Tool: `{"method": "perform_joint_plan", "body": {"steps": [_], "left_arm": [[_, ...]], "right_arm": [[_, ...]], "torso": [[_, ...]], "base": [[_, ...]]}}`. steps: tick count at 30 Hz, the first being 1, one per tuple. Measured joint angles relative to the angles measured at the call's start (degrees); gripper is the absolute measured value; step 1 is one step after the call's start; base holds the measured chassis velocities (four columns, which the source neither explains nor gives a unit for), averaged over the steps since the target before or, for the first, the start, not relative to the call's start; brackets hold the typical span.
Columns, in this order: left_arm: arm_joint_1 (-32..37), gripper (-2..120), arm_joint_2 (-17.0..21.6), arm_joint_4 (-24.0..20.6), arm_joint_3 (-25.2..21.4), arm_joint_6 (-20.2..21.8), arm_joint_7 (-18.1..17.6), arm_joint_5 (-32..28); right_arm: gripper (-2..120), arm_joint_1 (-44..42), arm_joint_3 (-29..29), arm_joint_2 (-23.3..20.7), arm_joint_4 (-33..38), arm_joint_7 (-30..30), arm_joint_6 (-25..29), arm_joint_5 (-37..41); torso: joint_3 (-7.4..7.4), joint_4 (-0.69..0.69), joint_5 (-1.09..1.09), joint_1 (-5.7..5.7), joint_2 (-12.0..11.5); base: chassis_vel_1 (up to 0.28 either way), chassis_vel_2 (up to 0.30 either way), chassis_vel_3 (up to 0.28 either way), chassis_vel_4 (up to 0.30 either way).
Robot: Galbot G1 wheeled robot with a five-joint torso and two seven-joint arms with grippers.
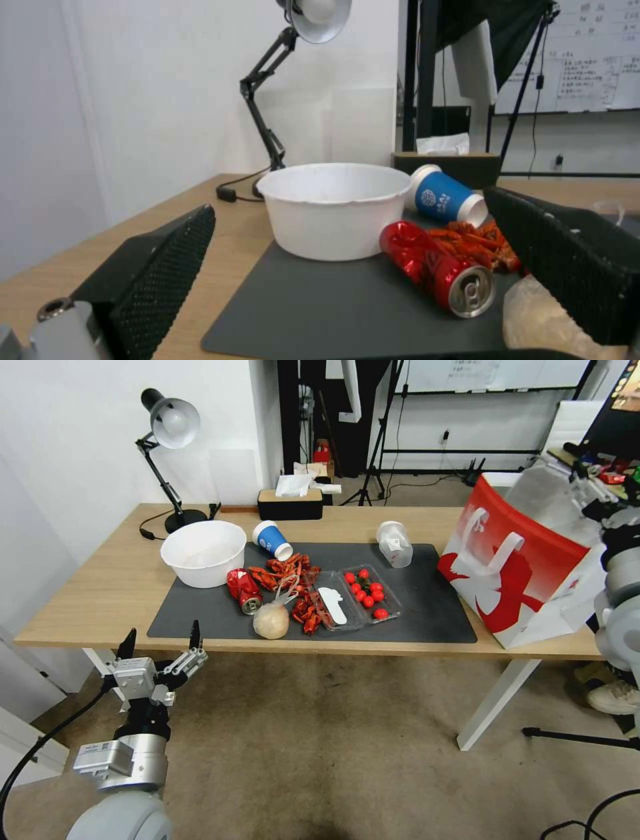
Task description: Pick up the trash from the table and place it into the takeout bag.
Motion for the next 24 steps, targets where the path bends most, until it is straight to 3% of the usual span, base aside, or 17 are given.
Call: {"method": "perform_joint_plan", "body": {"steps": [8, 14, 17, 19, 20, 23, 24], "left_arm": [[-0.3, 100, 0.1, 0.1, -0.2, 0.0, 0.0, -0.3], [0.1, 100, 0.0, 0.1, -0.2, 0.0, 0.0, -0.3], [0.3, 100, -0.1, 0.1, -0.2, -0.1, 0.1, -0.3], [0.6, 100, -0.1, 0.1, -0.2, -0.4, 0.1, -0.3], [0.6, 100, -0.1, 0.1, -0.2, -0.4, 0.1, -0.3], [1.1, 100, -0.1, 0.2, -0.1, -0.7, 0.3, 0.0], [1.1, 100, -0.1, 0.2, -0.1, -0.7, 0.3, 0.0]], "right_arm": [[100, -5.3, -1.7, 1.9, 5.2, -6.6, 1.0, 0.3], [100, -14.2, -4.3, 6.8, 7.4, -11.8, 2.6, -5.8], [100, -17.6, -5.2, 8.9, 7.4, -13.8, 5.2, -9.7], [100, -23.3, -6.7, 11.7, 5.6, -17.1, 10.2, -16.2], [100, -23.3, -6.7, 11.7, 5.6, -17.1, 10.2, -16.2], [100, -30.0, -8.0, 14.4, 2.1, -20.9, 18.9, -21.5], [100, -30.0, -8.0, 14.4, 2.1, -20.9, 18.9, -21.5]], "torso": [[0.00, 0.01, 0.01, -0.01, 0.0], [0.00, 0.01, 0.02, -0.01, 0.0], [-0.01, 0.00, 0.00, 0.00, 0.0], [0.00, 0.00, 0.02, -0.01, 0.0], [0.00, 0.00, 0.02, -0.01, 0.0], [-0.01, 0.00, 0.01, -0.01, 0.0], [-0.01, 0.00, 0.01, -0.01, 0.0]], "base": [[0.000, 0.000, 0.000, 0.000], [0.000, 0.000, 0.000, 0.000], [0.000, 0.000, 0.000, 0.000], [0.000, 0.000, 0.000, 0.000], [0.000, 0.000, 0.000, 0.000], [0.000, 0.000, 0.000, 0.000], [0.000, 0.000, 0.000, 0.000]]}}
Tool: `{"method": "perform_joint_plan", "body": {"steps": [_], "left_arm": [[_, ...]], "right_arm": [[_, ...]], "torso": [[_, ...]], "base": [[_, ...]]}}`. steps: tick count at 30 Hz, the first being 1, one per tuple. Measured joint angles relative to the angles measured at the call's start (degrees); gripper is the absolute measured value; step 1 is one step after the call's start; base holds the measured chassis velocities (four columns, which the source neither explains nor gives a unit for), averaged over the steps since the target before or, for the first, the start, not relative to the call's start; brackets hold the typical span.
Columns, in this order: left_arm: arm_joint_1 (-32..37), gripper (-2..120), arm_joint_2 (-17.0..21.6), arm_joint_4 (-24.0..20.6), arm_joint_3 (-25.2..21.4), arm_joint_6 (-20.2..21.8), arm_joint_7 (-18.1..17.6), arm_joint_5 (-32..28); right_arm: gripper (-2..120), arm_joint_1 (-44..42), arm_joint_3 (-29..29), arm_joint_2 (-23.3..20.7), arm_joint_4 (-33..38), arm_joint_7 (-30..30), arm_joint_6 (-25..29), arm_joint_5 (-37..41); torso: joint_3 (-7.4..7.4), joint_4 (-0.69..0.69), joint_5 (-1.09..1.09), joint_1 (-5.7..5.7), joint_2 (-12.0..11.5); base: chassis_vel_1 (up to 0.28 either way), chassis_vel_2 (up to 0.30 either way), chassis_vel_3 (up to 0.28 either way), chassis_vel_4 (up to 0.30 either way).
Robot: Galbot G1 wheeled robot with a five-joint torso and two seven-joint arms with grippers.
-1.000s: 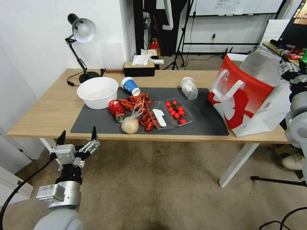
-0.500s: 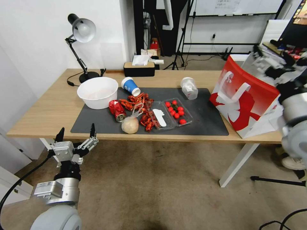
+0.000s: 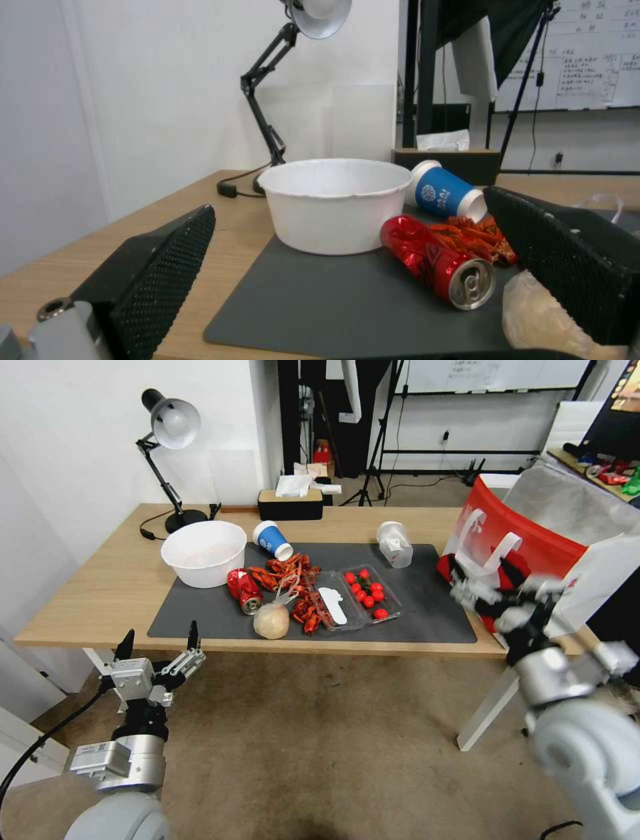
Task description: Pick up the trash from the table and place it into the takeout bag.
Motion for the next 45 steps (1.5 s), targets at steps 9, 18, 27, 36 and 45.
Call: {"method": "perform_joint_plan", "body": {"steps": [9, 18, 27, 36, 45], "left_arm": [[0.7, 100, 0.6, 1.3, 0.1, -0.3, 1.0, 1.1], [1.7, 100, 0.7, 4.1, 1.0, -1.9, 2.1, 2.3], [1.6, 100, 0.7, 5.6, 2.3, -2.4, 2.3, 2.9], [0.9, 100, 0.9, 6.7, 3.1, -2.6, 2.3, 3.0], [0.5, 100, 1.3, 7.1, 3.1, -2.6, 2.2, 2.8]], "right_arm": [[100, -7.9, -0.7, 2.6, -6.2, -2.1, 9.0, -7.5], [100, -9.0, -1.8, 3.5, -8.9, -2.4, 9.0, -9.7], [100, -8.5, -2.3, 3.6, -9.8, -2.4, 9.0, -10.4], [100, -8.6, -1.9, 3.5, -9.4, -2.0, 9.0, -10.5], [100, -8.5, -1.9, 3.6, -9.0, -1.7, 9.0, -10.8]], "torso": [[0.00, 0.00, 0.00, 0.00, 0.0], [0.00, 0.01, -0.01, 0.00, 0.0], [0.00, 0.01, 0.00, 0.00, 0.0], [0.01, 0.00, 0.00, 0.01, 0.0], [0.00, 0.00, 0.00, 0.01, 0.0]], "base": [[0.000, 0.000, 0.000, 0.000], [0.000, 0.000, 0.000, 0.000], [0.000, 0.000, 0.000, 0.000], [0.000, 0.000, 0.000, 0.000], [0.000, 0.000, 0.000, 0.000]]}}
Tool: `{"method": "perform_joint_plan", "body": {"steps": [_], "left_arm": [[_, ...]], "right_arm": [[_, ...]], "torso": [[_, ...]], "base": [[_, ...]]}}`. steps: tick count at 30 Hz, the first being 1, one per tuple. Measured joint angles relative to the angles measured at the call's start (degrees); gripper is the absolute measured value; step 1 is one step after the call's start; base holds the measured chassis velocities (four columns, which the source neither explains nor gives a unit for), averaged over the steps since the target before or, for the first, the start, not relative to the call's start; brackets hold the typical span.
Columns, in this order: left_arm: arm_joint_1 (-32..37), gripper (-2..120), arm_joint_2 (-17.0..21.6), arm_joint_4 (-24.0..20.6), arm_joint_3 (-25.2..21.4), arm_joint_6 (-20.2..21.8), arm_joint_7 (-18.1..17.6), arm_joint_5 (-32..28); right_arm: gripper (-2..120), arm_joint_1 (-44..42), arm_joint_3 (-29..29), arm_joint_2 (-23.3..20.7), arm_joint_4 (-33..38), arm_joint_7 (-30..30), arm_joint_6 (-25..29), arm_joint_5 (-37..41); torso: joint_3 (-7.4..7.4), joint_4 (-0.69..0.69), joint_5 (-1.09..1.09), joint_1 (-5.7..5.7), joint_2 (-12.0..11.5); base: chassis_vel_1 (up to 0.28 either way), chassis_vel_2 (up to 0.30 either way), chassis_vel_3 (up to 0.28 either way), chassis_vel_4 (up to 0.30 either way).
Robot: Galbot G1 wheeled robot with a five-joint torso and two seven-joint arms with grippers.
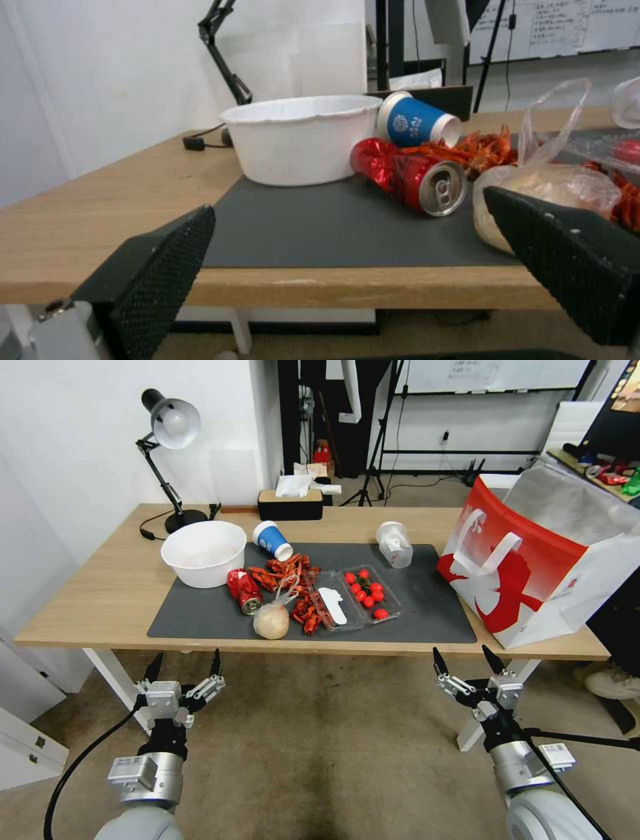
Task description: Pick up the trash from the table and place it into the takeout bag.
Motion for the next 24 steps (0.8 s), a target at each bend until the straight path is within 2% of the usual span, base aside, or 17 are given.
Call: {"method": "perform_joint_plan", "body": {"steps": [18, 22, 24], "left_arm": [[-0.6, 100, -0.1, 0.6, 0.1, 0.1, -0.1, -0.4], [-0.4, 100, -0.2, 0.6, 0.1, 0.1, -0.1, -0.1], [-0.4, 100, -0.4, 0.3, 0.0, 0.2, -0.2, -0.1]], "right_arm": [[100, 0.5, -0.2, 0.0, 2.5, 2.1, 0.0, -1.0], [100, 3.3, -2.3, -0.5, 3.6, 4.1, -1.0, -1.9], [100, 7.9, -6.0, -1.4, 4.0, 6.4, -4.5, -2.7]], "torso": [[0.00, 0.00, 0.00, 0.00, 0.0], [0.00, -0.01, -0.01, -0.01, 0.0], [0.01, 0.00, 0.00, 0.00, 0.0]], "base": [[0.000, 0.000, 0.000, 0.000], [0.000, 0.000, 0.000, 0.000], [0.000, 0.000, 0.000, 0.000]]}}
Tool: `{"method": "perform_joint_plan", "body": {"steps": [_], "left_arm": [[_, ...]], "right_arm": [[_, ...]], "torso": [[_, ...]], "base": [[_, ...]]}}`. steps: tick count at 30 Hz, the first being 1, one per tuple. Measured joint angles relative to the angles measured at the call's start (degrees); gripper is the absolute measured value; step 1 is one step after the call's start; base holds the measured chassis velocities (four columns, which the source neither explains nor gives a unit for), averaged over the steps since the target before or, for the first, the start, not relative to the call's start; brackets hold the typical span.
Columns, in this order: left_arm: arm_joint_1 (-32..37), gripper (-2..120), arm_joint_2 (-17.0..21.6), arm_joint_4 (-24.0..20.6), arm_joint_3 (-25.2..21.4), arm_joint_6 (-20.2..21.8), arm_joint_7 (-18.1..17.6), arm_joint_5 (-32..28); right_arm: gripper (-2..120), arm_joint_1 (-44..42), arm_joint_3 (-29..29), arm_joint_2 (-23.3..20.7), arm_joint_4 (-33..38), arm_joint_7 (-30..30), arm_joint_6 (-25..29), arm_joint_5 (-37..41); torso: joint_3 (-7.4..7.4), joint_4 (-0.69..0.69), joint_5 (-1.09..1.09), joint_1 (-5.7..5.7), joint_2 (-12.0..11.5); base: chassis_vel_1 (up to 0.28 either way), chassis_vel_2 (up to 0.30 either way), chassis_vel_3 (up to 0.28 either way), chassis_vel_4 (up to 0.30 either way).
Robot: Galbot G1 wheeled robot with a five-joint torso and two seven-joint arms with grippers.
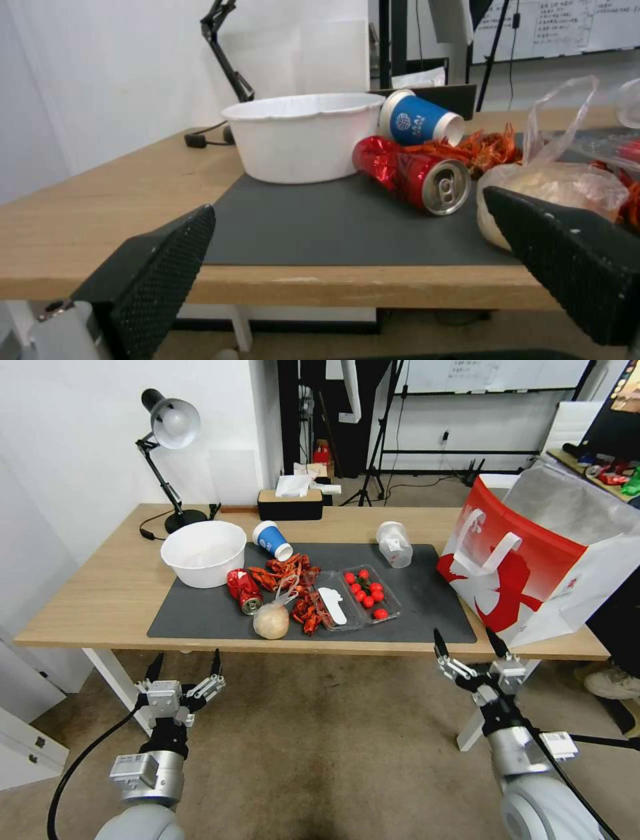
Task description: Pick up the trash from the table and place it into the takeout bag.
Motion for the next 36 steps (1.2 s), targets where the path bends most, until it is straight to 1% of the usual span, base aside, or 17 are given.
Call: {"method": "perform_joint_plan", "body": {"steps": [1, 3, 4, 8, 10, 11, 12, 13, 17, 20, 21, 24, 25, 28, 29, 31, 36], "left_arm": [[0.0, 100, 0.0, 0.0, 0.0, 0.0, 0.0, 0.0], [0.2, 100, 0.0, -0.2, -0.2, 0.0, 0.0, 0.0], [0.3, 100, 0.2, -0.4, -0.4, 0.1, 0.0, 0.0], [-0.8, 100, 1.0, -0.4, 0.1, 0.6, -0.1, -0.2], [-2.7, 100, 2.9, 0.2, 1.8, 1.8, -0.1, -1.2], [-2.7, 100, 2.9, 0.2, 1.8, 1.8, -0.1, -1.2], [-2.8, 100, 3.2, 0.4, 2.0, 2.0, -0.1, -1.4], [-2.8, 100, 3.3, 0.4, 2.1, 2.0, -0.1, -1.5], [-2.7, 100, 3.1, 0.4, 2.0, 2.1, -0.1, -1.5], [-2.7, 100, 2.7, 0.3, 2.0, 2.2, -0.1, -1.4], [-2.7, 100, 2.7, 0.3, 2.0, 2.2, -0.1, -1.4], [-2.6, 100, 2.4, 0.3, 1.9, 2.3, -0.1, -1.2], [-2.6, 100, 2.4, 0.3, 1.9, 2.3, -0.1, -1.2], [-2.6, 100, 2.2, 0.3, 1.8, 2.5, -0.1, -1.2], [-2.6, 100, 2.2, 0.3, 1.8, 2.5, -0.1, -1.2], [-2.6, 100, 2.1, 0.3, 1.5, 2.6, -0.2, -1.1], [-2.5, 100, 1.9, 0.3, 1.2, 2.6, -0.2, -1.1]], "right_arm": [[100, 0.0, 0.0, 0.0, 0.0, 0.0, 0.0, 0.0], [100, 3.4, -2.9, -0.7, 0.4, 2.4, -3.0, -0.1], [100, 6.1, -5.4, -1.1, 0.6, 4.4, -5.5, 0.0], [100, 7.9, -7.1, -1.3, 1.0, 6.5, -8.1, 0.1], [100, 9.3, -7.7, -1.0, 1.5, 8.9, -10.9, 0.1], [100, 9.3, -7.7, -1.0, 1.5, 8.9, -10.9, 0.1], [100, 10.7, -8.4, -1.0, 1.4, 9.8, -12.1, 0.2], [100, 13.1, -9.6, -1.1, 0.8, 11.1, -13.9, 0.7], [100, 16.4, -11.1, -1.2, -0.3, 13.0, -16.2, 1.5], [100, 22.1, -13.3, -1.5, -3.1, 16.7, -19.8, 3.2], [100, 22.1, -13.3, -1.5, -3.1, 16.7, -19.8, 3.2], [100, 28.0, -15.6, -1.7, -6.8, 19.4, -22.4, 5.9], [100, 28.0, -15.6, -1.7, -6.8, 19.4, -22.4, 5.9], [100, 33.4, -18.0, -1.5, -11.3, 21.2, -23.8, 7.7], [100, 33.4, -18.0, -1.5, -11.3, 21.2, -23.8, 7.7], [100, 37.0, -19.7, -1.1, -13.9, 23.1, -25.6, 10.0], [100, 41.6, -21.7, -0.5, -17.7, 25.2, -27.4, 12.0]], "torso": [[0.00, 0.00, 0.00, 0.00, 0.0], [0.00, 0.00, 0.00, 0.00, 0.0], [0.00, 0.03, -0.01, 0.00, 0.0], [0.00, 0.04, 0.01, 0.00, 0.0], [0.00, -0.08, -0.03, 0.00, 0.0], [0.00, -0.08, -0.03, 0.00, 0.0], [0.00, -0.06, -0.01, 0.00, 0.0], [0.00, 0.01, -0.01, 0.00, 0.0], [0.00, 0.02, 0.00, 0.00, 0.0], [0.00, 0.00, 0.00, 0.00, 0.0], [0.00, 0.00, 0.00, 0.00, 0.0], [0.00, 0.01, -0.01, 0.00, 0.0], [0.00, 0.01, -0.01, 0.00, 0.0], [0.01, 0.00, 0.00, 0.00, 0.0], [0.01, 0.00, 0.00, 0.00, 0.0], [0.01, 0.00, 0.00, 0.01, 0.0], [0.00, 0.00, -0.01, 0.00, 0.0]], "base": [[0.000, 0.000, 0.000, 0.000], [0.000, 0.000, 0.000, 0.000], [0.000, 0.000, 0.000, 0.000], [0.000, 0.000, 0.000, 0.000], [0.000, 0.000, 0.000, 0.000], [0.000, 0.000, 0.000, 0.000], [0.000, 0.000, 0.000, 0.000], [0.000, 0.000, 0.000, 0.000], [0.000, 0.000, 0.000, 0.000], [0.000, 0.000, 0.000, 0.000], [0.000, 0.000, 0.000, 0.000], [0.000, 0.000, 0.000, 0.000], [0.000, 0.000, 0.000, 0.000], [0.000, 0.000, 0.000, 0.000], [0.000, 0.000, 0.000, 0.000], [0.000, 0.000, 0.000, 0.000], [0.000, 0.000, 0.000, 0.000]]}}
